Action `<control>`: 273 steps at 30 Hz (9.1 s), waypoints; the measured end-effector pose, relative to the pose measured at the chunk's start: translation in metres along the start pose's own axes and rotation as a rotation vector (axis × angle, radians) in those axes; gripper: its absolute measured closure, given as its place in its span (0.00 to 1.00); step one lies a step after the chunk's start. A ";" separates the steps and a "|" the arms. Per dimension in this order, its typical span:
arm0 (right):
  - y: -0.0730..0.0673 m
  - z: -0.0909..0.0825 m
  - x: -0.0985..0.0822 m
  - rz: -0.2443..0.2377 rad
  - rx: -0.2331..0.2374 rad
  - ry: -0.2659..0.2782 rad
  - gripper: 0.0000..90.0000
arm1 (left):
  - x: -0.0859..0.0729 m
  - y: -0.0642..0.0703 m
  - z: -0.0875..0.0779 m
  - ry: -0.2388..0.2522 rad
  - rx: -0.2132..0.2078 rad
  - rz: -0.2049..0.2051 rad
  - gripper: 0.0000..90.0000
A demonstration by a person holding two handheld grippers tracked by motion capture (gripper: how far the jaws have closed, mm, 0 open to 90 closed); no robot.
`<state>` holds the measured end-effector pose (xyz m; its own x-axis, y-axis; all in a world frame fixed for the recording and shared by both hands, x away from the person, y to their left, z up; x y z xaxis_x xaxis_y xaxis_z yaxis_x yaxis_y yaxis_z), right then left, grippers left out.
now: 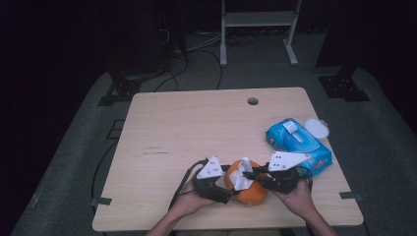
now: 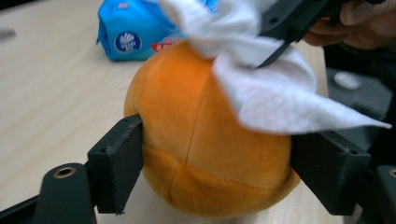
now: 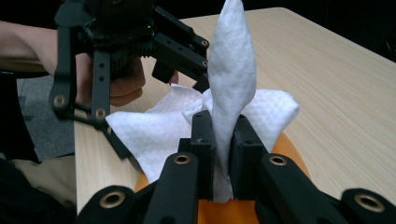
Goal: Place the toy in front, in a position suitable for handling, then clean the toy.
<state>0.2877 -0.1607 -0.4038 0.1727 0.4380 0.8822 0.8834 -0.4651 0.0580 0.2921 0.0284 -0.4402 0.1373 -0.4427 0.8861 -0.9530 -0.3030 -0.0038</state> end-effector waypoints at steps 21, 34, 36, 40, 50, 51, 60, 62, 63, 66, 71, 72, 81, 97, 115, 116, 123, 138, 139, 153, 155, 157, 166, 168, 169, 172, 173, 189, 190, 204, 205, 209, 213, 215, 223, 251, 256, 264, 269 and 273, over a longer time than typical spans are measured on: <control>-0.007 0.002 0.004 -0.004 -0.019 0.006 0.90 | -0.002 0.004 0.000 0.012 -0.040 0.002 0.24; 0.005 -0.001 -0.002 0.037 -0.041 -0.005 0.90 | -0.007 0.006 0.001 -0.012 -0.046 0.039 0.27; 0.001 0.004 0.001 0.014 -0.031 -0.006 0.90 | -0.010 0.004 -0.001 -0.024 -0.044 0.041 0.28; 0.002 0.004 0.002 0.008 -0.024 -0.012 0.90 | -0.018 -0.001 -0.004 -0.039 -0.051 0.017 0.29; 0.000 0.015 -0.006 0.029 0.021 -0.023 0.90 | -0.017 -0.005 -0.004 -0.029 -0.079 -0.011 0.07; -0.003 0.018 -0.005 0.015 0.020 -0.029 0.90 | -0.017 -0.005 -0.003 -0.037 -0.071 -0.006 0.07; 0.015 0.001 -0.025 0.038 -0.008 -0.067 0.89 | -0.031 -0.016 -0.011 -0.051 -0.068 -0.063 0.23; 0.017 -0.001 -0.030 0.070 0.001 -0.057 0.89 | -0.029 -0.015 -0.010 -0.052 -0.069 -0.054 0.20; 0.017 -0.001 -0.030 0.070 0.001 -0.057 0.89 | -0.029 -0.015 -0.010 -0.052 -0.069 -0.054 0.16; 0.012 0.005 -0.025 0.055 -0.010 -0.049 0.89 | -0.019 -0.011 -0.007 -0.031 -0.057 -0.019 0.10; 0.001 0.016 -0.016 0.020 -0.001 -0.023 0.89 | -0.016 -0.010 -0.006 -0.033 -0.049 -0.012 0.09; 0.000 0.018 -0.015 0.010 -0.003 -0.025 0.89 | -0.017 -0.011 -0.007 -0.042 -0.048 -0.011 0.11; 0.012 0.012 -0.023 0.053 -0.004 -0.030 0.89 | -0.026 -0.020 -0.014 -0.072 -0.027 -0.071 0.27; 0.004 0.016 -0.018 0.032 -0.014 -0.020 0.89 | -0.019 -0.015 -0.022 0.002 -0.032 -0.025 0.14; 0.013 0.010 -0.028 0.097 0.026 -0.010 0.88 | -0.036 -0.027 -0.026 -0.066 -0.023 -0.094 0.29; 0.015 0.010 -0.029 0.107 0.028 -0.012 0.88 | -0.033 -0.026 -0.024 -0.056 -0.027 -0.093 0.28; 0.016 0.013 -0.026 0.108 0.021 -0.001 0.88 | -0.021 -0.018 -0.015 -0.025 -0.016 -0.021 0.15; 0.002 0.014 -0.021 0.069 0.065 0.011 0.88 | -0.038 -0.033 -0.029 -0.048 0.006 -0.126 0.28; 0.003 0.015 -0.021 0.074 0.064 0.014 0.89 | -0.038 -0.033 -0.029 -0.048 0.006 -0.126 0.29; 0.012 0.017 -0.025 0.094 0.047 0.012 0.89 | -0.022 -0.025 -0.024 0.019 -0.030 -0.045 0.18; 0.009 0.016 -0.024 0.060 0.042 -0.002 0.89 | -0.023 -0.023 -0.022 0.000 -0.020 -0.018 0.24; 0.010 0.014 -0.025 0.067 0.050 0.001 0.89 | -0.026 -0.026 -0.024 -0.003 -0.022 -0.051 0.25; -0.008 0.013 -0.024 0.018 0.142 0.002 0.89 | -0.035 -0.038 -0.033 0.002 -0.026 -0.141 0.29; -0.002 0.013 -0.025 0.044 0.129 0.004 0.89 | -0.035 -0.038 -0.033 0.003 -0.025 -0.138 0.31; -0.002 0.013 -0.025 0.044 0.129 0.004 0.89 | -0.035 -0.038 -0.032 0.006 -0.026 -0.136 0.31; 0.012 0.017 -0.026 0.099 0.074 0.004 0.89 | -0.036 -0.037 -0.031 0.011 -0.038 -0.127 0.33; 0.017 0.019 -0.026 0.117 0.061 0.002 0.89 | -0.036 -0.037 -0.031 0.011 -0.038 -0.127 0.33; 0.005 0.012 -0.033 0.136 0.130 -0.014 0.89 | -0.036 -0.041 -0.028 0.017 -0.037 -0.163 0.33; 0.007 0.012 -0.032 0.131 0.122 -0.017 0.89 | -0.036 -0.040 -0.028 0.018 -0.037 -0.160 0.33; 0.035 0.018 -0.037 0.231 0.032 -0.022 0.89 | -0.031 -0.028 -0.022 0.012 -0.050 -0.081 0.35; 0.033 0.017 -0.038 0.230 0.035 -0.027 0.89 | -0.032 -0.028 -0.022 0.013 -0.050 -0.088 0.35; 0.026 0.012 -0.043 0.235 0.079 -0.043 0.88 | -0.034 -0.034 -0.024 0.019 -0.043 -0.140 0.35; 0.022 0.008 -0.045 0.231 0.105 -0.047 0.87 | -0.032 -0.031 -0.023 0.018 -0.041 -0.121 0.34; 0.023 0.008 -0.041 0.224 0.095 -0.041 0.88 | -0.030 -0.027 -0.021 0.020 -0.044 -0.084 0.33; 0.027 0.016 -0.026 0.222 0.087 0.003 0.88 | -0.024 -0.006 -0.015 0.000 -0.045 0.057 0.30; 0.013 0.010 -0.031 0.153 0.095 -0.033 0.88 | -0.027 -0.029 -0.013 -0.059 -0.126 -0.216 0.06; 0.016 0.010 -0.027 0.152 0.067 -0.040 0.88 | -0.022 -0.026 -0.012 -0.052 -0.077 -0.157 0.31; 0.018 0.016 -0.012 0.132 0.034 -0.009 0.88 | -0.015 -0.020 -0.012 0.006 0.111 0.049 0.35; 0.019 0.020 -0.019 0.132 0.052 -0.027 0.88 | -0.016 -0.024 -0.012 0.009 0.057 -0.018 0.14; 0.016 0.018 -0.025 0.114 0.064 -0.041 0.88 | -0.019 -0.033 -0.015 0.001 0.024 -0.129 0.04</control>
<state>0.3049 -0.1652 -0.4328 0.2897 0.4165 0.8617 0.8827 -0.4644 -0.0722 0.3174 0.0593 -0.4502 0.2580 -0.3980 0.8804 -0.9207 -0.3775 0.0992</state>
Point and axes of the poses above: each handheld gripper's, and its own axes: z roughly forward along the jaws, x roughly out of its top, y roughly to its right, the point moved 3 cm from there along z, roughly forward along the jaws, and after that the axes turned 3 degrees about -x, right-handed, at the moved point
